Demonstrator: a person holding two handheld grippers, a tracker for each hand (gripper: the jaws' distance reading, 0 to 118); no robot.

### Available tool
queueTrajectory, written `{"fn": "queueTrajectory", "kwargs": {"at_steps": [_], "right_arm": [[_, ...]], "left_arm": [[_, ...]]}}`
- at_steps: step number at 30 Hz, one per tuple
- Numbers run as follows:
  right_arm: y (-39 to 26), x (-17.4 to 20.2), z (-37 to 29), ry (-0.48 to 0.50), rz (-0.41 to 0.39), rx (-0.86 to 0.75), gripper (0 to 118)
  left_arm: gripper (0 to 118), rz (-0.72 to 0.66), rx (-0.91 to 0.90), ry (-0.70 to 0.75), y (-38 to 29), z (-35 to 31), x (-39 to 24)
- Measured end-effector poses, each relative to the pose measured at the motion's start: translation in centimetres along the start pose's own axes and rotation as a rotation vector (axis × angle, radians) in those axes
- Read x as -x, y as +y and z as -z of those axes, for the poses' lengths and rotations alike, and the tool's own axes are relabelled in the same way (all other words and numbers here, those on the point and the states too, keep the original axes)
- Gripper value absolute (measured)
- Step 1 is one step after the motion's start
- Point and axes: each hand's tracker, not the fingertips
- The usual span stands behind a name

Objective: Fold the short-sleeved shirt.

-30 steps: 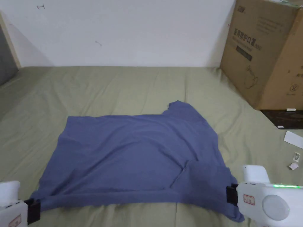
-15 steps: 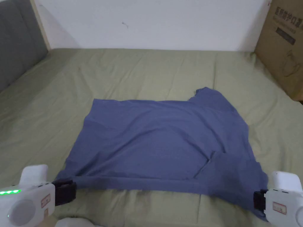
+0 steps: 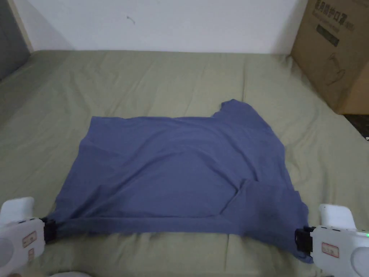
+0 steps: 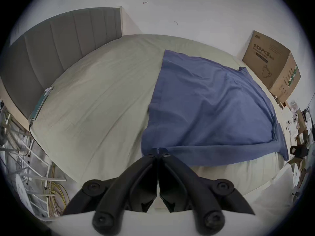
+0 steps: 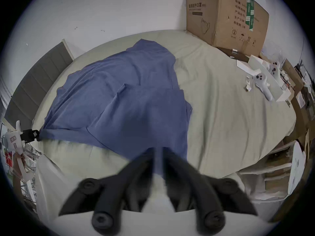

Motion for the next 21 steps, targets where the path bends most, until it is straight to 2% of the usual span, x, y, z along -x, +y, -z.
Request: {"fn": "queueTrajectory", "kwargs": {"at_steps": [2,3,6,7,8,9,10,11,18,21], "right_arm": [[0.3,-0.4,0.0,-0.010,0.008,-0.008,65],[0.4,-0.6,0.2,-0.012,0.012,-0.001,86],[0.5,-1.1,1.0,-0.021,0.005,0.035,89],[0.4,-1.3,1.4,-0.019,-0.006,0.050,81],[0.2,-1.4,2.0,-0.010,-0.011,0.069,58],[0.0,-1.7,2.8,0.019,0.012,0.130,15],[-0.2,-1.9,3.6,0.043,0.042,0.163,0],[-0.4,-2.1,3.8,0.053,0.103,0.154,0],[1.8,-0.7,0.3,0.028,-0.004,0.057,0],[4.0,-0.6,-0.7,0.049,0.004,0.013,0]], "left_arm": [[0,-0.001,-0.002,-0.009,0.1,-0.4,0.1],[0,0.000,-0.004,-0.008,0.2,-0.5,0.1],[0,0.013,-0.006,-0.011,0.3,-0.9,-0.1],[0,0.018,-0.006,-0.010,0.4,-1.0,-0.2],[0,0.023,-0.006,-0.007,0.5,-1.0,-0.2],[0,0.029,-0.006,-0.005,0.5,-0.9,-0.3],[0,0.033,-0.003,-0.004,0.5,-1.0,-0.4],[0,0.040,-0.002,0.004,0.5,-0.9,-0.4],[0,0.036,-0.020,0.013,1.6,-2.0,-0.3],[0,0.036,-0.049,0.011,3.4,-2.7,-0.3]]}}
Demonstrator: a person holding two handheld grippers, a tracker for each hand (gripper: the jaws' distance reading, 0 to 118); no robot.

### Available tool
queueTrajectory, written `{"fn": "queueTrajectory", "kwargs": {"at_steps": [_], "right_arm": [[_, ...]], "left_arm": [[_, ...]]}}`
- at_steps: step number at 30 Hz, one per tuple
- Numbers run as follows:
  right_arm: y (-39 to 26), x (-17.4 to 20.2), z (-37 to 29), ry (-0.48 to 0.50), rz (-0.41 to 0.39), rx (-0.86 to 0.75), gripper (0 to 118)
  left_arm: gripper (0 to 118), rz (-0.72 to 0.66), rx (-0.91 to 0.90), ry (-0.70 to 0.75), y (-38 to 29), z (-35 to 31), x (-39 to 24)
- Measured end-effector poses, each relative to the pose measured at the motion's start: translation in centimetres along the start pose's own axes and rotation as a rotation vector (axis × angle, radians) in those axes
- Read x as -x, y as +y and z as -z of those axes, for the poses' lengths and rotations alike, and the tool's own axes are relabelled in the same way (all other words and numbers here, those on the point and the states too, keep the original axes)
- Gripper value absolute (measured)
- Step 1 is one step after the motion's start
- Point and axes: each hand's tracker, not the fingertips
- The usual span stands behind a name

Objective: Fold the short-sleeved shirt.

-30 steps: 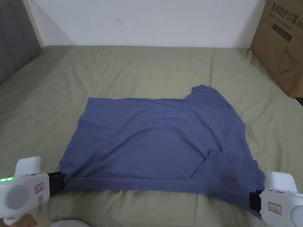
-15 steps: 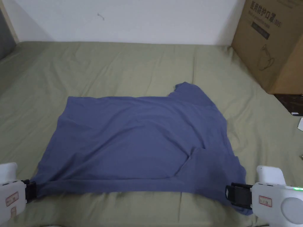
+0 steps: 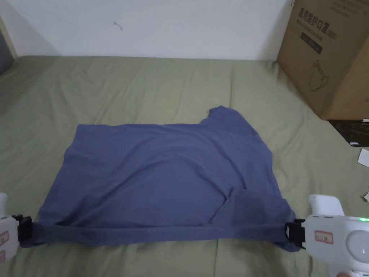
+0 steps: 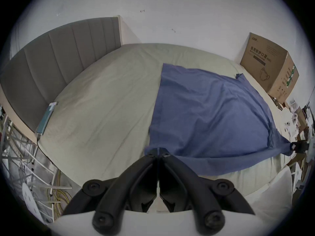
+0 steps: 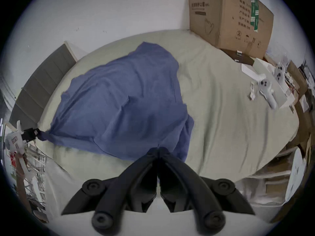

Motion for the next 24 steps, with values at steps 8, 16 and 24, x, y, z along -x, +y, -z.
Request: {"fn": "queueTrajectory", "kwargs": {"at_steps": [8,16,24], "right_arm": [[10.0,-0.2,2.8,-0.010,-0.019,-0.077,0],[14.8,0.4,11.3,-0.076,-0.040,0.012,6],[12.4,1.8,9.1,-0.141,-0.182,-0.006,67]], "left_arm": [[0,0.034,-0.055,0.014,8.0,2.6,-0.4],[69,0.093,0.037,0.061,10.8,10.6,-2.7],[105,0.072,0.059,0.016,8.4,8.5,-2.3]]}}
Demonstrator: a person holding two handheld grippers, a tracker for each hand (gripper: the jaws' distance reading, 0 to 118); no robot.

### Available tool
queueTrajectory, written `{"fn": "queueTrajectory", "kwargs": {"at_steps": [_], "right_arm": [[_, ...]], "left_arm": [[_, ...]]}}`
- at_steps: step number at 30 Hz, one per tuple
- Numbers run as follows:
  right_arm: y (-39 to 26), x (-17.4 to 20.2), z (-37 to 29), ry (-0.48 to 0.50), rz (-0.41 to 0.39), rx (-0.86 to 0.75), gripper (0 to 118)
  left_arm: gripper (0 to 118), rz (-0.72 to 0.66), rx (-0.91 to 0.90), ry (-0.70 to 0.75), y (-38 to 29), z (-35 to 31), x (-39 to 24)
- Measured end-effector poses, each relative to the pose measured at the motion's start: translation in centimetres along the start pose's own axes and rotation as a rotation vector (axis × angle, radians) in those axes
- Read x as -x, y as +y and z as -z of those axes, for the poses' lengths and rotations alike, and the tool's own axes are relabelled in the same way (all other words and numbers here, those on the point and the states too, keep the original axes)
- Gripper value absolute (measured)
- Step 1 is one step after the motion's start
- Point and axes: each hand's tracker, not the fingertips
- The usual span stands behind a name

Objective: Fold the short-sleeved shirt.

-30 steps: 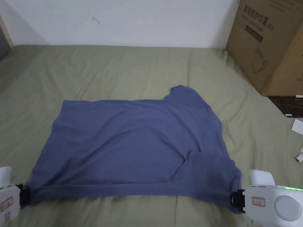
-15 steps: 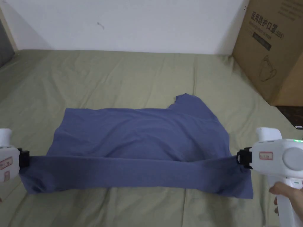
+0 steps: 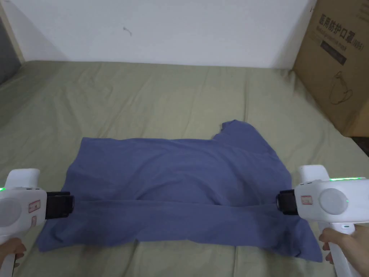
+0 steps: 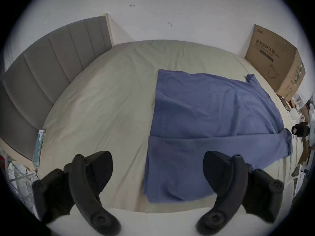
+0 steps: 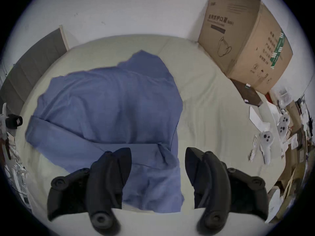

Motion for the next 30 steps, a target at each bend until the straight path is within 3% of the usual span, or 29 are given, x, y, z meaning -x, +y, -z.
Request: {"fn": "queueTrajectory", "kwargs": {"at_steps": [1,2,3,4,6,8,10,14,15,16,17,19,20,22,24,26,27,28,29,30], "right_arm": [[-0.4,-0.1,-1.1,0.032,0.019,-0.043,60],[-0.8,-0.3,-2.2,0.059,0.046,-0.069,48],[-1.2,-0.4,-3.1,0.085,0.074,-0.097,24],[-1.6,-0.4,-3.6,0.110,0.101,-0.108,0],[-2.9,-0.2,-4.1,0.143,0.147,-0.102,0],[-4.2,0.3,-4.3,0.152,0.142,-0.090,0],[-5.3,1.4,-4.9,0.064,0.098,-0.134,0],[-6.9,1.8,-4.9,0.198,0.174,-0.067,0],[-7.3,2.1,-4.9,0.171,0.161,-0.080,0],[-7.6,2.3,-4.9,0.152,0.158,-0.080,0],[-7.9,2.4,-4.9,0.148,0.156,-0.072,0],[-8.5,2.5,-4.9,0.167,0.185,-0.060,0],[-8.8,2.4,-4.9,0.173,0.203,-0.051,0],[-9.4,2.1,-4.8,0.170,0.223,-0.047,0],[-9.8,1.8,-4.7,0.165,0.237,-0.036,0],[-10.3,1.4,-4.7,0.156,0.253,-0.023,0],[-10.5,1.2,-4.9,0.153,0.253,-0.016,0],[-10.8,1.0,-5.2,0.136,0.255,-0.019,1],[-11.1,0.7,-5.5,0.117,0.259,-0.033,12],[-11.2,0.4,-5.5,0.112,0.259,-0.038,35]], "left_arm": [[88,0.001,-0.017,-0.013,-0.4,-1.1,0.1],[61,-0.002,-0.040,-0.035,-1.0,-2.3,0.2],[26,-0.011,-0.053,-0.055,-1.7,-3.4,0.3],[0,-0.021,-0.055,-0.061,-2.3,-4.1,0.4],[0,-0.040,-0.083,-0.064,-3.9,-5.4,0.4],[0,-0.040,-0.062,-0.069,-5.3,-6.1,0.4],[0,-0.017,-0.047,-0.063,-6.2,-6.1,0.4],[0,-0.019,-0.025,-0.048,-6.6,-5.0,0.9],[0,-0.045,-0.024,-0.046,-6.5,-4.6,1.1],[13,-0.057,-0.029,-0.042,-6.3,-4.1,1.3],[39,-0.068,-0.026,-0.036,-6.1,-3.2,1.3],[105,-0.085,0.010,-0.017,-5.7,-1.3,1.6],[110,-0.102,0.037,-0.031,-5.6,-0.4,1.8],[100,-0.126,0.063,-0.067,-5.8,1.1,1.7],[78,-0.118,0.122,-0.052,-6.3,3.0,1.6],[69,-0.077,0.115,-0.028,-7.0,3.4,1.0],[47,-0.066,0.088,-0.037,-6.7,2.2,1.0],[3,-0.056,0.064,-0.059,-6.4,1.3,1.0],[3,-0.055,0.036,-0.086,-6.4,0.8,0.6],[3,-0.073,0.038,-0.120,-6.3,0.6,0.5]]}}
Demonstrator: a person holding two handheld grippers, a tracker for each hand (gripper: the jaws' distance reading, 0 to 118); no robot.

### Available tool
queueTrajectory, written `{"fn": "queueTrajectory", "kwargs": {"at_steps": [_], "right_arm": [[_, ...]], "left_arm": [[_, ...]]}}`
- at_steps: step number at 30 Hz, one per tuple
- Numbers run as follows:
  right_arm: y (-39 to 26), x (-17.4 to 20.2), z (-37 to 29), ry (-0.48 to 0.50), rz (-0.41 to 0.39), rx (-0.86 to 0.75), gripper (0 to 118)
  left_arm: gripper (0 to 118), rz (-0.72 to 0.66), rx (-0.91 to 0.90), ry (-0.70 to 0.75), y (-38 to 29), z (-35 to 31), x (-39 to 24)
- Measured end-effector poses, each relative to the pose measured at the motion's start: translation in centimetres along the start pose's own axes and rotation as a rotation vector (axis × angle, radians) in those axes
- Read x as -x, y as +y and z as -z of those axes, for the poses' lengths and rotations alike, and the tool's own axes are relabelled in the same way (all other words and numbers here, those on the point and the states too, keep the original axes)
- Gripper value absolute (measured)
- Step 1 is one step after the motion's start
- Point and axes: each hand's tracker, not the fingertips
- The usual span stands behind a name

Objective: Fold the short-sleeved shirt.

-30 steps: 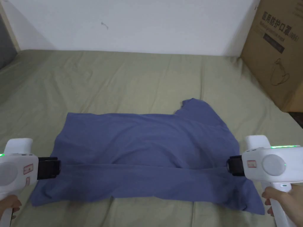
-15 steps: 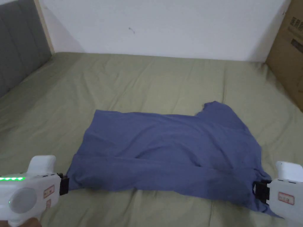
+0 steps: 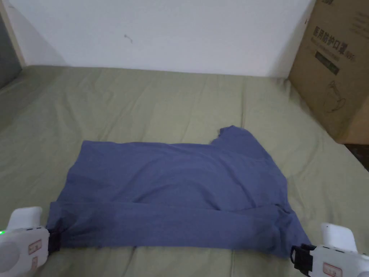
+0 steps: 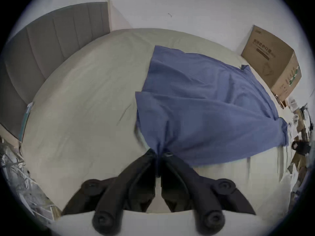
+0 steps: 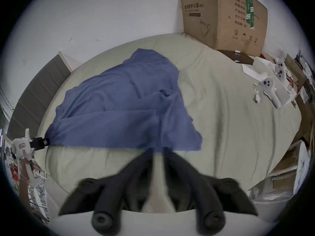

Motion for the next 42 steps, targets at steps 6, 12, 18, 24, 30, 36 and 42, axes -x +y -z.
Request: {"fn": "queueTrajectory", "kwargs": {"at_steps": [6,12,18,24,30,36,42], "right_arm": [[2.0,-2.7,3.5,-0.029,0.073,-0.004,84],[1.5,-2.0,7.3,-0.032,0.028,0.101,11],[3.2,-2.5,4.1,0.003,0.022,0.076,9],[4.0,-3.0,-0.6,-0.012,-0.023,0.052,9],[-0.1,-3.8,-2.5,-0.025,-0.069,0.096,9],[-4.5,-4.7,-0.7,-0.066,0.016,0.187,65],[-2.8,-4.2,-2.6,-0.122,-0.016,0.107,78]], "left_arm": [[3,0.064,0.031,0.078,0.1,0.7,-0.7],[3,0.024,0.035,0.046,0.5,0.3,-0.2],[3,0.081,0.016,0.047,1.4,-1.4,-0.3],[3,0.082,-0.040,0.027,1.6,-5.2,-0.3],[3,0.145,0.034,0.089,-2.3,-6.7,-1.0],[69,0.136,0.160,0.148,-6.7,-5.3,-0.7],[108,0.046,0.042,0.145,-4.4,-7.9,0.2]]}}
